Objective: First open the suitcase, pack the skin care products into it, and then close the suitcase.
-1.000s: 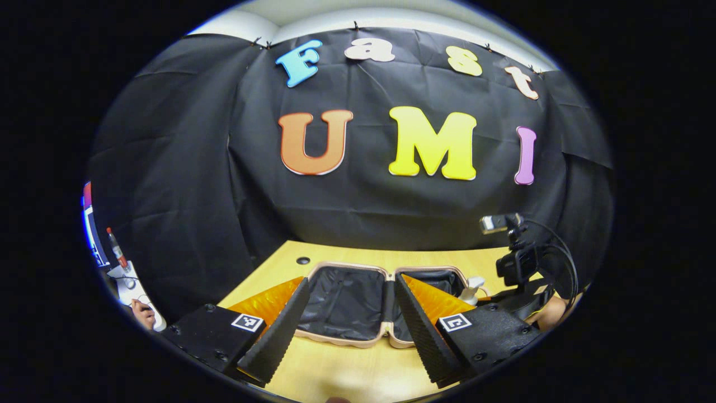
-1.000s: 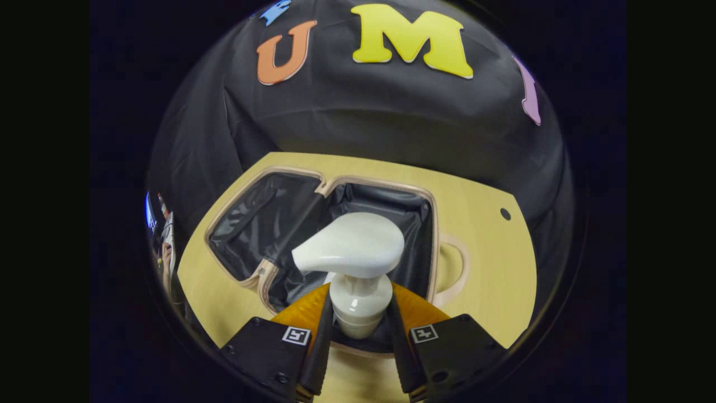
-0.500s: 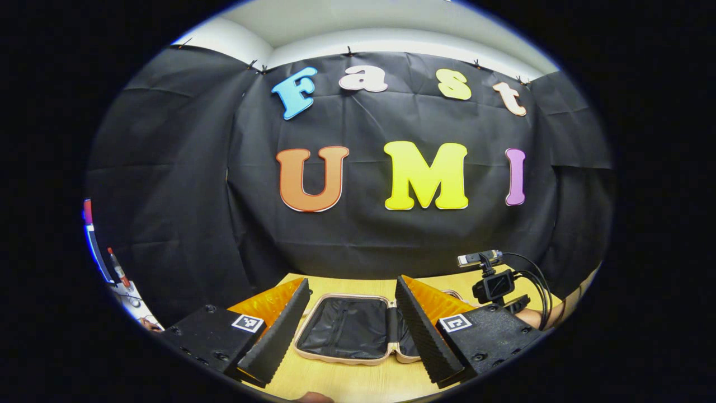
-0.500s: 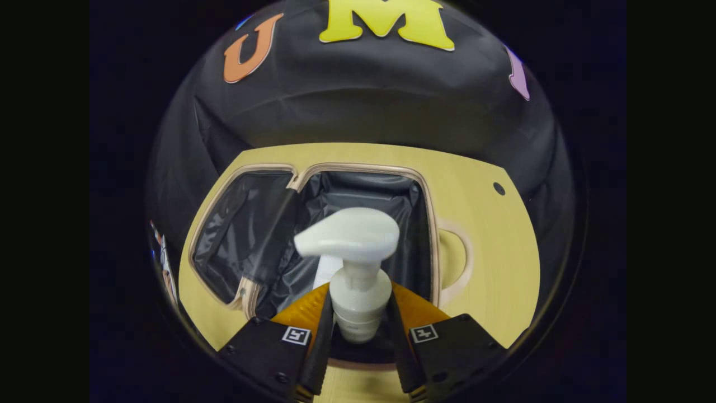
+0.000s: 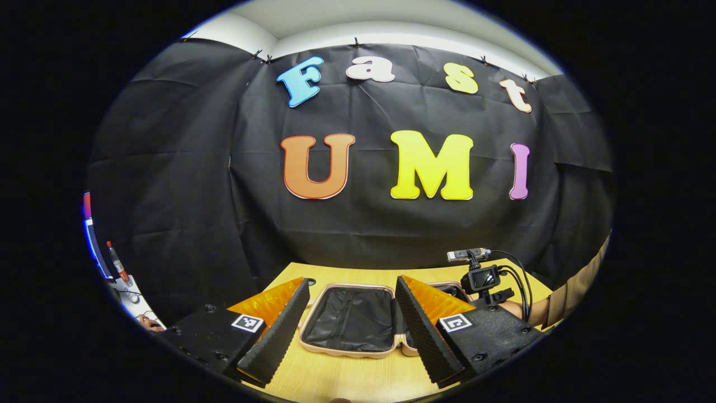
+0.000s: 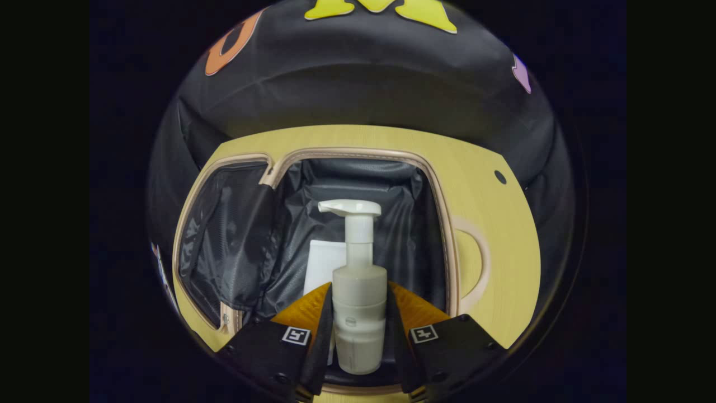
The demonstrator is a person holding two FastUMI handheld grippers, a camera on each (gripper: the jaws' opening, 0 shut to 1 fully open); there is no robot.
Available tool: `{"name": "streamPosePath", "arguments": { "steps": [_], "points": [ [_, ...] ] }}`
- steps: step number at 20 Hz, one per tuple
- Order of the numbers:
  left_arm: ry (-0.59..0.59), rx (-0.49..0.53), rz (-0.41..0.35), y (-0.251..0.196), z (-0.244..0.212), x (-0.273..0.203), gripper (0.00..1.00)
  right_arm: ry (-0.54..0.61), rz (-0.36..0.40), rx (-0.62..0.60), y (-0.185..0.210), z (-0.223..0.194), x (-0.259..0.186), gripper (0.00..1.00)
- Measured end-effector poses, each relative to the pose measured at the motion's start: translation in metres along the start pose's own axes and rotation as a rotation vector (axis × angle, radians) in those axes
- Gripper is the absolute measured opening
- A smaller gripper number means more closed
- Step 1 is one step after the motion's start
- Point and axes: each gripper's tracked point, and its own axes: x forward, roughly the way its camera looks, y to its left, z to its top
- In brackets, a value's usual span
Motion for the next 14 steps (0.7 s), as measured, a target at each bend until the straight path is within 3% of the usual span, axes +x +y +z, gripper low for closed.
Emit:
{"name": "streamPosePath", "arguments": {
  "steps": [8,13,14],
  "points": [
    [0.058,-0.041,0.086,0.047,-0.019,0.010,0.98,0.066,-0.045,0.036,-0.016,-0.012,0.019,0.49],
    [0.075,-0.047,0.101,0.070,-0.025,0.030,0.98,0.079,-0.031,0.030,-0.022,-0.012,0.020,0.48],
    [0.069,-0.047,0.110,0.076,-0.026,0.035,0.98,0.065,-0.030,0.021,-0.025,-0.009,0.015,0.55]
  ]
}}
